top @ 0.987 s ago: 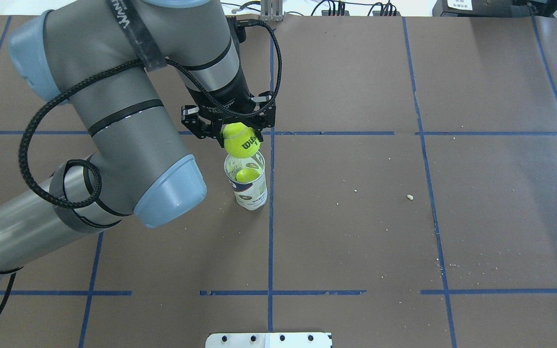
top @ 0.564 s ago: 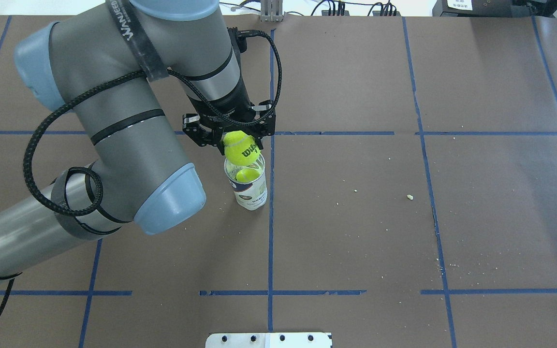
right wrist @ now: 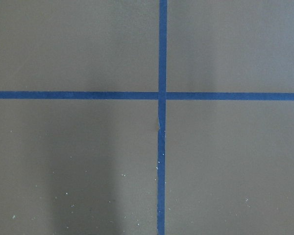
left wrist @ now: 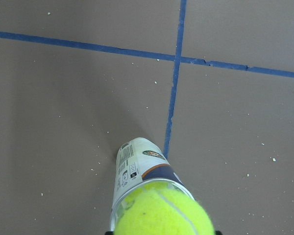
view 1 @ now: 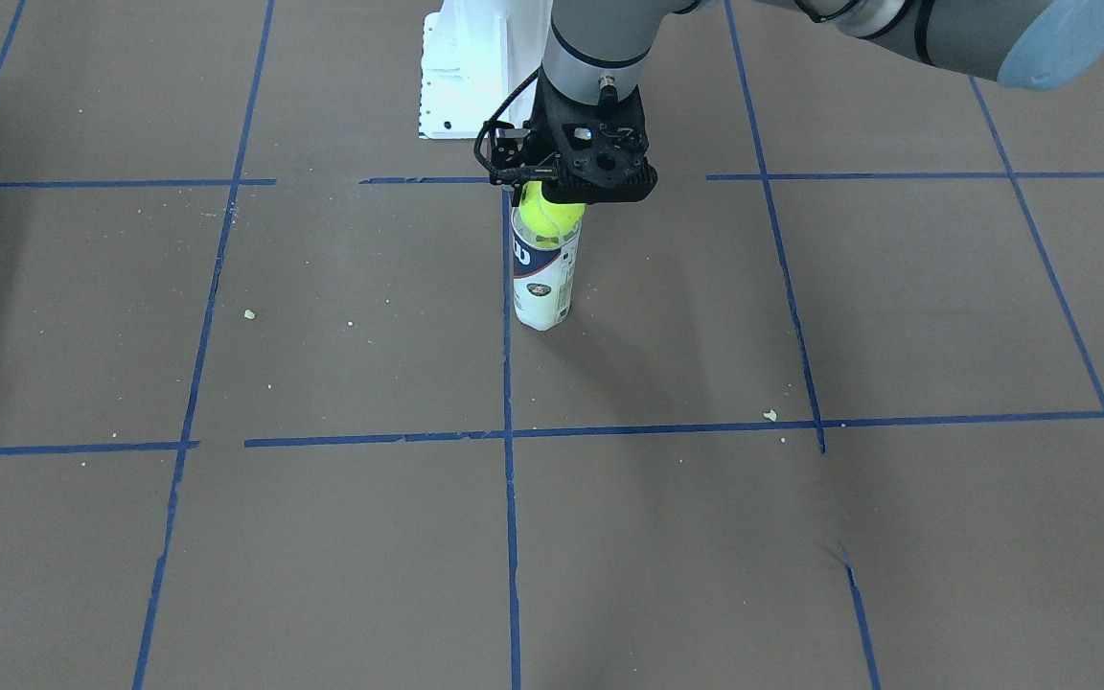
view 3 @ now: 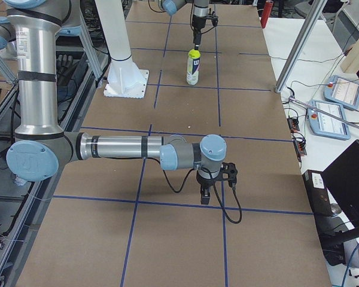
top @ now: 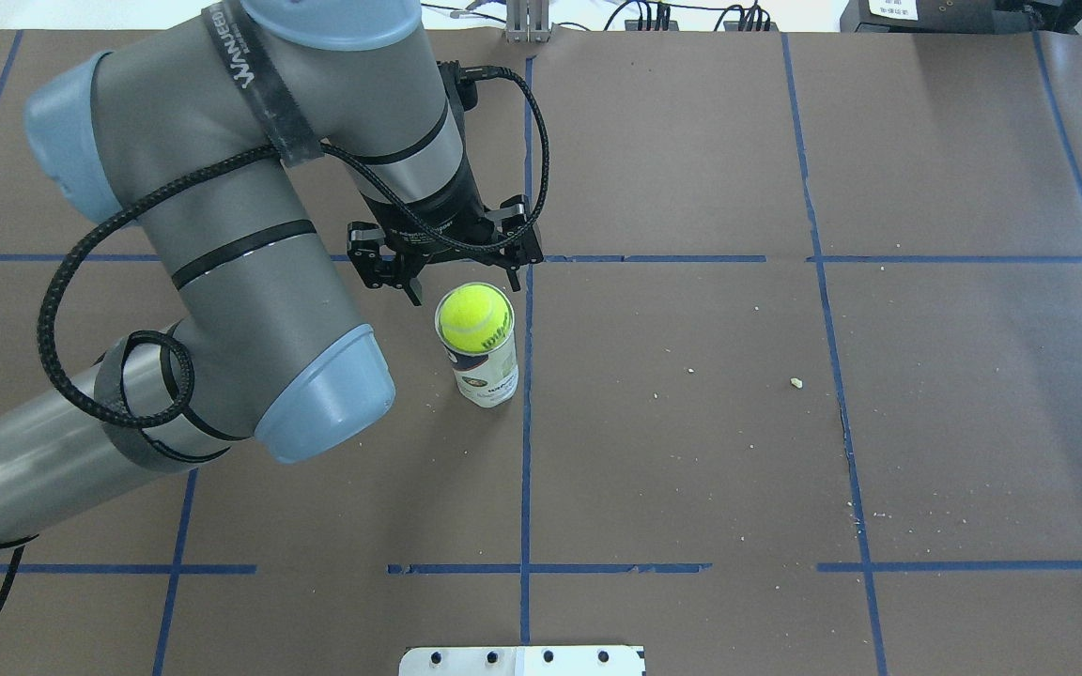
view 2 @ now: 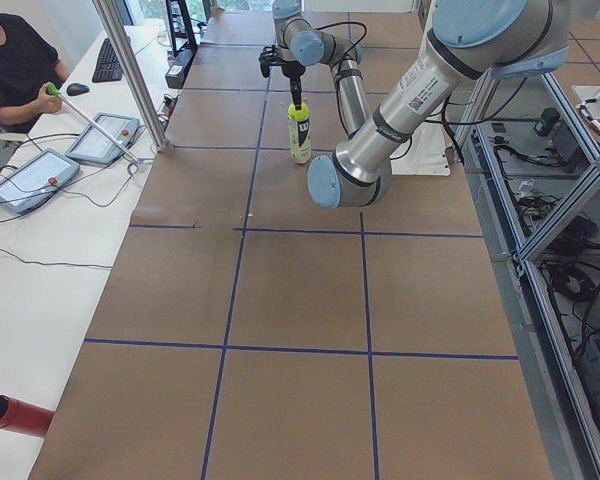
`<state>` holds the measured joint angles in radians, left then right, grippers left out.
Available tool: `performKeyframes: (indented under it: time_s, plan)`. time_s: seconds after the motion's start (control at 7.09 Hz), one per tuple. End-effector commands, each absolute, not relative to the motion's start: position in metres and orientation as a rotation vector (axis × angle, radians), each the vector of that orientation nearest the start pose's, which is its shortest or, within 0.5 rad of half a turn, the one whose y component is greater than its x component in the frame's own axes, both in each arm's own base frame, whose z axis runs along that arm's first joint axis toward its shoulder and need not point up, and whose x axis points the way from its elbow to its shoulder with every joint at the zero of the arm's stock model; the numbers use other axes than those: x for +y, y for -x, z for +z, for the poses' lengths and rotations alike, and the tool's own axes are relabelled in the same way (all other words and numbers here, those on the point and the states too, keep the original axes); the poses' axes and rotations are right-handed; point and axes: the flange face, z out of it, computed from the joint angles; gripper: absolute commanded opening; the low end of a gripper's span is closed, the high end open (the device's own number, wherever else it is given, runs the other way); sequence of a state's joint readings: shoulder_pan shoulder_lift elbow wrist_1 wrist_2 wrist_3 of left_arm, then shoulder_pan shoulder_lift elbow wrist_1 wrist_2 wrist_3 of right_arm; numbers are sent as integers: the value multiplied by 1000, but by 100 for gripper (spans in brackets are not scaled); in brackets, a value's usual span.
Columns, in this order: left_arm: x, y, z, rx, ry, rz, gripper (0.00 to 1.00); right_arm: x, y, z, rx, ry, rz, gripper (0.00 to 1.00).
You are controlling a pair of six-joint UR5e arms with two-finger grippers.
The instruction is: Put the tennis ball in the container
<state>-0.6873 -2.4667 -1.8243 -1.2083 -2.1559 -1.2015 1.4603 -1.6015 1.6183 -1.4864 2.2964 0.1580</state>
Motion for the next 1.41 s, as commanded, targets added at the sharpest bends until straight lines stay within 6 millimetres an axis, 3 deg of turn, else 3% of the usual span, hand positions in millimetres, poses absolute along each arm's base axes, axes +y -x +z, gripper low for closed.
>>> performKeyframes:
  time_s: [0.0,0.28,0.42,0.56,0.71,0.85,0.99,1.13,1.27]
  plan:
    - [-441,-412,52,971,56,-48,100,-490,-13,645,-731,1,9,100]
    - [-430,-389,63,996,15,-29,100,-490,-13,645,-731,1,9,100]
    - [-459,-360,93,963,-65,29,100,-490,-13,645,-731,1,9,100]
    - [-507,-295,140,919,-176,56,100,-490,-13,645,-731,1,9,100]
    - [-529,-257,192,871,-222,95,100,-490,-13,645,-731,1,9,100]
    - [-542,-213,250,833,-248,83,100,-490,-13,645,-731,1,9,100]
    - [-555,-152,310,821,-219,89,100,-490,-13,645,-731,1,9,100]
    - [-557,-81,383,802,-203,147,100,-490,-13,645,-731,1,9,100]
    - [-545,-31,451,764,-190,207,100,-490,-13,645,-731,1,9,100]
